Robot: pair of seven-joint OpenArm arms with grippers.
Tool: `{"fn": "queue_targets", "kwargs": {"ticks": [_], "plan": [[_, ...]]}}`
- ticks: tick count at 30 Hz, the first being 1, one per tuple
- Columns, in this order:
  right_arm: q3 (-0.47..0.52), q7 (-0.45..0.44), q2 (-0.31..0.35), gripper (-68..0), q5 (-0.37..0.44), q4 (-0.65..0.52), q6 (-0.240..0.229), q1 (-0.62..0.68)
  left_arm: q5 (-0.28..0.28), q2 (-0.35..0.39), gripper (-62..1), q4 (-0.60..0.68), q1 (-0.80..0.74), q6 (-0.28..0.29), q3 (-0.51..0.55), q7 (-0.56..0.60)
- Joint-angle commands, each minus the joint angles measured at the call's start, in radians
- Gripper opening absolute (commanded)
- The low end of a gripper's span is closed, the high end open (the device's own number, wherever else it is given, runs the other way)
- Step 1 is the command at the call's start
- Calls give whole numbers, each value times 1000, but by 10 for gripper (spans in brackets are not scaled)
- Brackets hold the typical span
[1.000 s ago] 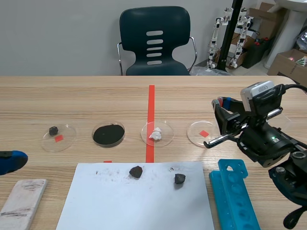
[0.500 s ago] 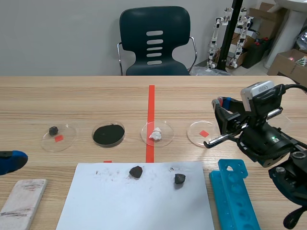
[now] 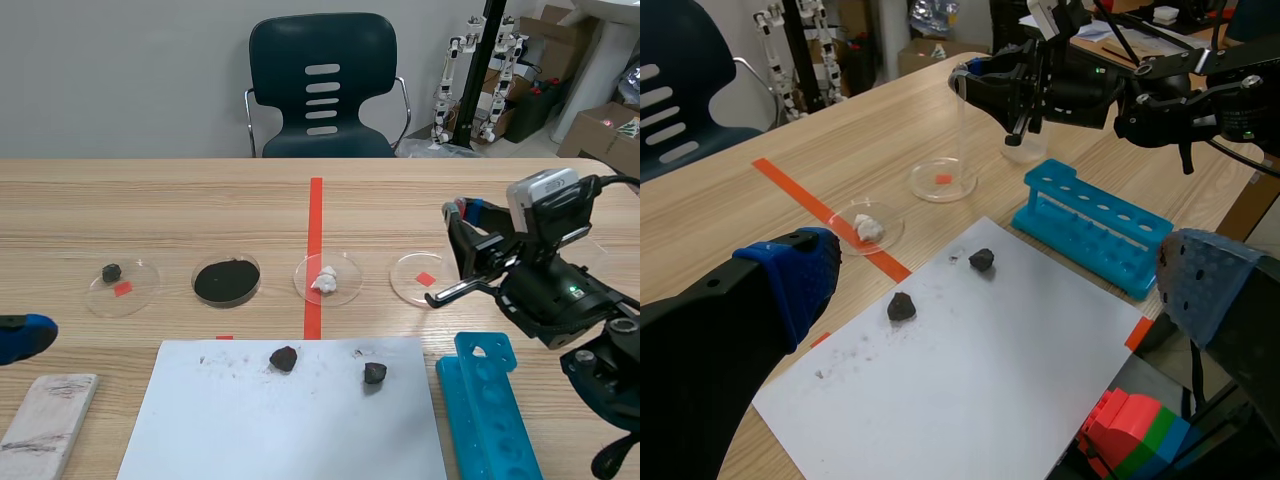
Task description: Draw acid from the petri dish
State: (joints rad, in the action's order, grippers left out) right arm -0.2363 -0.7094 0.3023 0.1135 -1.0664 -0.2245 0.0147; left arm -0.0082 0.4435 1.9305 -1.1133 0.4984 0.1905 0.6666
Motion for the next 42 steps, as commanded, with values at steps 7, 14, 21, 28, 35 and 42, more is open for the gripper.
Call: {"fn": "queue_targets", "kwargs": {"ticks": [7, 14, 21, 28, 35, 42], "plan": [[55, -29, 14, -600, 11, -56, -2, 21, -10, -2, 14, 7, 3, -2, 6, 18], [61, 34, 67, -601, 75, -206, -8, 72, -10, -2, 14, 7, 3, -2, 6, 18], [62, 151, 127, -600, 148, -444, -7, 158, -10, -2, 14, 7, 3, -2, 6, 18], [64, 292, 195, -600, 217, -729, 2, 297, -10, -2, 14, 7, 3, -2, 6, 18], [115, 367, 224, -601, 228, -983, 27, 500, -10, -2, 14, 7, 3, -2, 6, 18], [175, 382, 224, -601, 228, -1139, 46, 719, -10, -2, 14, 7, 3, -2, 6, 18]]}}
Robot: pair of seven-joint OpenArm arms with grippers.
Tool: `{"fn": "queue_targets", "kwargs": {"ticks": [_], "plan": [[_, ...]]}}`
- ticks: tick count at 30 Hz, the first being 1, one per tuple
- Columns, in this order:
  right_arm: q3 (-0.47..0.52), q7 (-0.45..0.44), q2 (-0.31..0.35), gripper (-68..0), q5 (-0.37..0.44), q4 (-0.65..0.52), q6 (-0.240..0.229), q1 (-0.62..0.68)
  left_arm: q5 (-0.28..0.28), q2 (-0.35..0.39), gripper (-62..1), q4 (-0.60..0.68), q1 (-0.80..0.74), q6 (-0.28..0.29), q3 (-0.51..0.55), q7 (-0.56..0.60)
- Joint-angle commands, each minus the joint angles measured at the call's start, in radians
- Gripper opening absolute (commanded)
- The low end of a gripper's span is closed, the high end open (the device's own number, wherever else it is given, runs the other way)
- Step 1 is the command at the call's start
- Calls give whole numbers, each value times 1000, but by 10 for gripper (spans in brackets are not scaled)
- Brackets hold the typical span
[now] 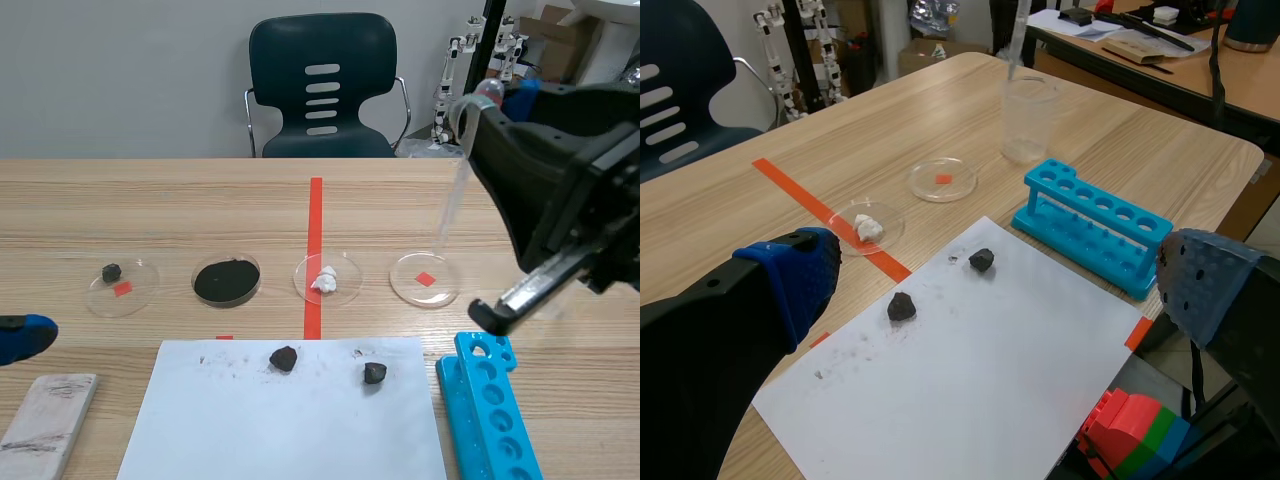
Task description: Draw acid from the petri dish
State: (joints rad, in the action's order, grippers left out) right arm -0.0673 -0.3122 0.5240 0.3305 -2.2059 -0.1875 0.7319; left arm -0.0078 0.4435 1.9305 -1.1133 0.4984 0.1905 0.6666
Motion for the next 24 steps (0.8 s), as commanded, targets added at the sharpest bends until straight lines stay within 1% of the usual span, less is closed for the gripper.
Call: {"fn": "queue_targets", "kwargs": {"ticks": [1, 4, 7, 24], "plan": [[14, -15, 2, -601, 11, -14, 12, 33, -11, -2, 14, 7, 3, -2, 6, 18], [23, -28, 2, -601, 11, -30, 12, 95, -11, -2, 14, 7, 3, -2, 6, 18], [23, -41, 2, -601, 10, -30, 12, 122, -11, -2, 14, 7, 3, -2, 6, 18], [23, -41, 2, -600, 6, -30, 12, 119, -11, -2, 14, 7, 3, -2, 6, 18]]}}
